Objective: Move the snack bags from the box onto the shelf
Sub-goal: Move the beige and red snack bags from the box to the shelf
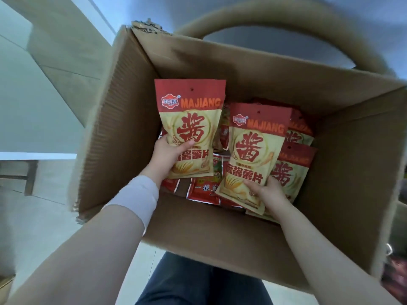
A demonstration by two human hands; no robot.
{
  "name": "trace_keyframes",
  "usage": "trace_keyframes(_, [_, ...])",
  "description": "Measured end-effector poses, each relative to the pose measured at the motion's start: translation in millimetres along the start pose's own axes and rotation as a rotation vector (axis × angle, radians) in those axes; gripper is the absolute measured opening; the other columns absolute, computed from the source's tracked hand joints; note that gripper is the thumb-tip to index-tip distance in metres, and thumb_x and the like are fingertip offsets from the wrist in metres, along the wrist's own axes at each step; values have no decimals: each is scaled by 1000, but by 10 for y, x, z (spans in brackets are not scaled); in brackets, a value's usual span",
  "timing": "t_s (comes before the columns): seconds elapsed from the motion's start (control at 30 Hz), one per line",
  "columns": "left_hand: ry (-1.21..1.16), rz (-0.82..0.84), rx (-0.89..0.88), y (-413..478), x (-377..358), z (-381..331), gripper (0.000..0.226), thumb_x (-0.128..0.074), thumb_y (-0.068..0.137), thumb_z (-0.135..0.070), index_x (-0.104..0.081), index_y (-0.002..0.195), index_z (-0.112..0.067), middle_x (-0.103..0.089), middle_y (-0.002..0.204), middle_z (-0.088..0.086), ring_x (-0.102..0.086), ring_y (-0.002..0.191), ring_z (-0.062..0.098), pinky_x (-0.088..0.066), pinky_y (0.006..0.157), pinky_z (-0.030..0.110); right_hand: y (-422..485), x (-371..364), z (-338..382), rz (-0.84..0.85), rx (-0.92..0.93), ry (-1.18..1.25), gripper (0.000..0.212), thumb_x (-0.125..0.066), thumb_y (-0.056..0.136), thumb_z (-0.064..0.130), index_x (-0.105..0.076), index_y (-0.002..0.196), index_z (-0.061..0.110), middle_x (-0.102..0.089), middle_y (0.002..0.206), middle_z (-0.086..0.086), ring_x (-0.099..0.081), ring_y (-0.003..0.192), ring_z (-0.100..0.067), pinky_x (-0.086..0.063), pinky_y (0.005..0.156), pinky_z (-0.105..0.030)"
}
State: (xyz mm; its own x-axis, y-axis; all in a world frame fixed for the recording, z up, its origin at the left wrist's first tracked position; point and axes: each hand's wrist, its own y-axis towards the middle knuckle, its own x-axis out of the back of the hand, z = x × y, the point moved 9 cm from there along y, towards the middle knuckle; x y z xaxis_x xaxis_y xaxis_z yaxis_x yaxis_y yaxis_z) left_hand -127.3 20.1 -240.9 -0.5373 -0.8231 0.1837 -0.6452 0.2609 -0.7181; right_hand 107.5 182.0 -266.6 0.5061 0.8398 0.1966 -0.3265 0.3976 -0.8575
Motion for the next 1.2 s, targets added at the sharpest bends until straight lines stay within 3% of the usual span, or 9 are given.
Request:
trace_keyframes(0.13, [-42, 60, -74, -483, -42, -475, 37, -78, 73, -21, -59, 105, -19, -67, 111, 4, -62, 106, 23, -48, 96, 47, -734, 270, 97, 6, 52, 134, 37, -70, 81, 23, -57, 114, 16, -65, 113, 0, -62, 97, -14, -50, 84, -29])
trace_keyframes(0.33, [-73, 256, -271, -1472, -361, -1092, 36, -75, 77, -21, -59, 108, -16, -67, 113, 8, -64, 104, 23, -49, 96, 46, -1982, 770, -73, -284, 187, 396, 39, -73, 77, 21, -59, 113, 14, -69, 107, -2, -65, 99, -22, -53, 88, -43])
trace_keyframes(0.5, [-42, 411, -396, -2358, -744, -1260, 16, -72, 79, -16, -61, 87, -24, -68, 90, -5, -66, 88, 14, -53, 86, 40, -2941, 867, -681, -480, 289, 644, 29, -68, 81, 13, -61, 110, 9, -70, 96, -1, -65, 88, -18, -49, 67, -24])
trace_keyframes(0.63, [20, 540, -514, -3237, -1185, -1196, 19, -71, 80, -15, -63, 98, -19, -67, 93, -5, -64, 83, 6, -54, 71, 22, -3626, 1021, -1306, -623, 320, 838, 28, -68, 80, 7, -63, 107, 4, -71, 95, -4, -68, 80, -14, -52, 62, -19])
trace_keyframes(0.8, [106, 768, -607, -4463, -2061, -877, 18, -73, 78, -17, -65, 94, -20, -70, 93, -5, -68, 91, 17, -54, 82, 35, -4541, 1394, -2349, -779, 340, 1021, 29, -75, 69, 16, -65, 96, 11, -74, 94, -7, -70, 87, -24, -54, 80, -38])
trace_keyframes(0.87, [129, 859, -646, -5046, -2477, -640, 14, -74, 77, -21, -65, 87, -26, -72, 84, -12, -69, 87, 13, -55, 77, 30, -4950, 1592, -2841, -858, 356, 1042, 41, -77, 67, 23, -64, 102, 8, -73, 97, -9, -71, 80, -18, -56, 70, -31])
trace_keyframes(0.97, [151, 1005, -728, -6046, -3116, -123, 12, -73, 78, -20, -65, 83, -27, -72, 72, -17, -70, 76, 3, -55, 66, 20, -5617, 1920, -3721, -999, 371, 1087, 25, -71, 78, 14, -64, 100, 4, -73, 85, -6, -69, 61, -10, -49, 47, -17])
trace_keyframes(1.1, [186, 1167, -744, -7302, -3937, 657, 15, -77, 76, -23, -65, 83, -28, -72, 75, -18, -69, 80, 5, -55, 69, 23, -6541, 2330, -4920, -1213, 361, 1128, 23, -72, 78, 15, -65, 96, 4, -71, 74, -3, -67, 65, -31, -51, 55, -26])
trace_keyframes(1.2, [226, 1304, -756, -8224, -4460, 1141, 13, -72, 80, -20, -64, 84, -28, -71, 74, -17, -68, 73, -1, -55, 64, 17, -7164, 2608, -5595, -1310, 373, 1157, 22, -73, 74, 18, -66, 93, 9, -73, 81, -2, -70, 66, -19, -54, 53, -22])
